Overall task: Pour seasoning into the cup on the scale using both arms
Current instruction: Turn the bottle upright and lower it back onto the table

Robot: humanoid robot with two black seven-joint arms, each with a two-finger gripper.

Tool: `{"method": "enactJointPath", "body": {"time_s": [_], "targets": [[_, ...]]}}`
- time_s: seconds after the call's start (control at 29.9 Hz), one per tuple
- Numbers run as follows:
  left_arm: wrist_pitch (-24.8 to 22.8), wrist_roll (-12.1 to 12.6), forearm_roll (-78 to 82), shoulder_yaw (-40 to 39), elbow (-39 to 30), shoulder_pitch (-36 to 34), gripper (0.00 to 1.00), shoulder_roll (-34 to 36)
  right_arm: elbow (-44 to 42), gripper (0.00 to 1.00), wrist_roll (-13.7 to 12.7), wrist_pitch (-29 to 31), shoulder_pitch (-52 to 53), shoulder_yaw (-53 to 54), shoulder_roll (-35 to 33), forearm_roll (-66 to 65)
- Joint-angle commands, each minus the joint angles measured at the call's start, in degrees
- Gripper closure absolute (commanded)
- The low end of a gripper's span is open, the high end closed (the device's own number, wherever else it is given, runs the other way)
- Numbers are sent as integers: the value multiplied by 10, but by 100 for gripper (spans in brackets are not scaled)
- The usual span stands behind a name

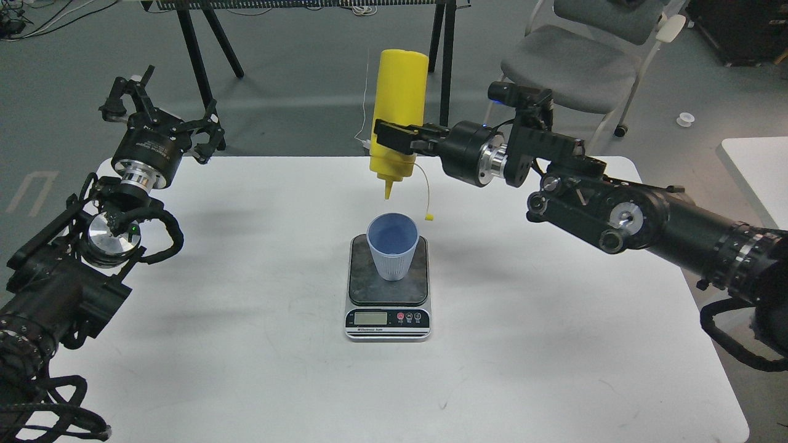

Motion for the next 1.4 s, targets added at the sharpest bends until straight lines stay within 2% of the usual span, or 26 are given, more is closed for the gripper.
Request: {"method": "enactJointPath", "body": {"time_s": [0.0, 0.17, 0.3, 0.43, 0.6, 0.8, 0.97, 1.37], "targets": [[0, 2, 2, 2, 0, -1, 1, 3, 40, 58, -2, 38, -4, 27, -61, 92], [0, 2, 2, 2, 0, -1, 1, 8, 65, 58, -1, 111, -14, 50, -128, 259], [0, 3, 1, 2, 0, 0, 1, 9, 48, 58, -1, 192, -52, 74, -163, 437], [0, 3, 0, 1, 0, 0, 1, 7, 46, 58, 2, 196, -119, 104, -200, 540], [0, 2, 0, -3, -1, 0, 1, 7, 47, 58, -5, 196, -238, 178, -208, 664], [0, 2, 1, -1, 0, 12, 1, 10, 51, 58, 3, 196, -355, 223, -192, 759], [0, 2, 2, 1, 0, 14, 1, 17, 48, 58, 1, 196, -439, 282, -135, 810], [0, 2, 4, 4, -1, 18, 1, 18, 46, 57, 5, 196, -538, 315, -32, 839]]}}
